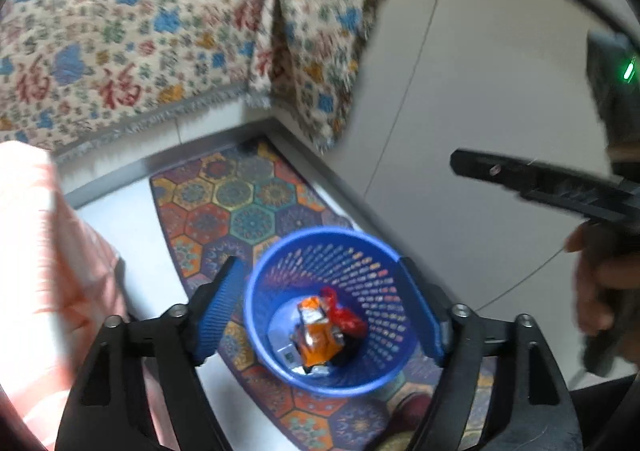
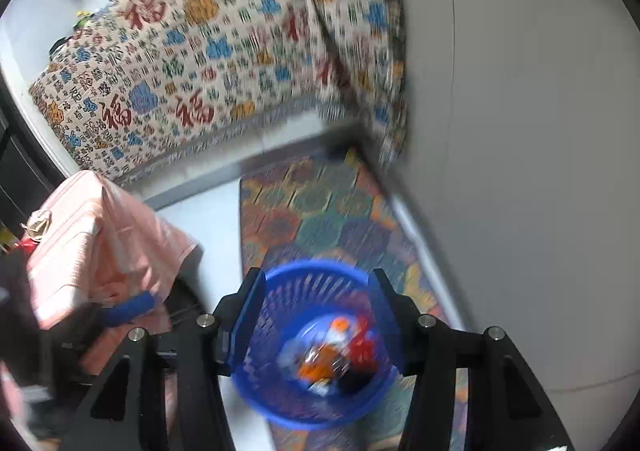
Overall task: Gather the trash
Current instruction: 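Move both open tools back over the table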
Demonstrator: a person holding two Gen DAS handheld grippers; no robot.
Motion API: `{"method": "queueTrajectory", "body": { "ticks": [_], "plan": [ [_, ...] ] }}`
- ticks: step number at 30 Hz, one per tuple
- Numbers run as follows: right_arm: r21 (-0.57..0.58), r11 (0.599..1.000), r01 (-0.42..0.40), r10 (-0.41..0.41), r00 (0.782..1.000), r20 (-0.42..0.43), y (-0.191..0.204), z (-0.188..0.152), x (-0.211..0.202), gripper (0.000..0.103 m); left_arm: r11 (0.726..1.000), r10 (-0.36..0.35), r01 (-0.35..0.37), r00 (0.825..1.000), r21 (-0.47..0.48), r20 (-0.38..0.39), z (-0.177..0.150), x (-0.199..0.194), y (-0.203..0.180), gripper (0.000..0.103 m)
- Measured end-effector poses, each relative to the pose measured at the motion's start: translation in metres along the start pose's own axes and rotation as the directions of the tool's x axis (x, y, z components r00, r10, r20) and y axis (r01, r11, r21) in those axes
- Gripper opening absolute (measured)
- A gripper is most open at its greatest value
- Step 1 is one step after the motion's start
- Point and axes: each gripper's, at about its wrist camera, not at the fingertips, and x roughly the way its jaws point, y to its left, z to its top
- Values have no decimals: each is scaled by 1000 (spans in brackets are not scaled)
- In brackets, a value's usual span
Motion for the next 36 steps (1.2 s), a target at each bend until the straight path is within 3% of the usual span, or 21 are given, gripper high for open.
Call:
{"method": "queueTrajectory", "body": {
  "ticks": [5,8,12,14,15,21,23,29,33,35,36],
  "plan": [
    [-71,997,34,-24,991,130,25,11,-33,55,999,-1,3,999,-39,52,-2,-84,18,94],
    [-104,994,32,-10,977,212,50,14,-56,62,998,47,-45,997,-45,62,-15,-124,35,97],
    [-160,987,15,33,956,293,94,9,-84,66,983,171,-168,985,-75,30,-49,-162,76,98],
    [-194,981,2,60,948,312,123,2,-92,71,965,250,-248,968,-89,5,-69,-175,102,98],
    [-217,976,-7,76,946,314,141,-2,-95,71,944,310,-309,951,-115,-12,-81,-183,119,98],
    [-381,908,-173,246,957,153,266,-48,-92,71,851,488,-490,871,-190,-63,-133,-222,209,98],
    [-406,876,-260,309,949,60,307,-71,-83,71,831,511,-515,856,-212,-78,-145,-231,230,98],
    [-453,831,-324,319,943,-89,392,-115,-47,71,761,586,-596,801,-256,-123,-179,-253,291,98],
    [-488,810,-325,291,945,-148,428,-123,-27,71,736,584,-604,795,-307,-165,-195,-262,325,98],
    [-493,803,-335,287,942,-172,442,-125,-19,71,745,534,-556,828,-369,-168,-199,-266,342,100],
    [-490,803,-339,288,941,-179,444,-124,-15,71,739,539,-560,825,-374,-168,-199,-268,345,100]
  ]
}}
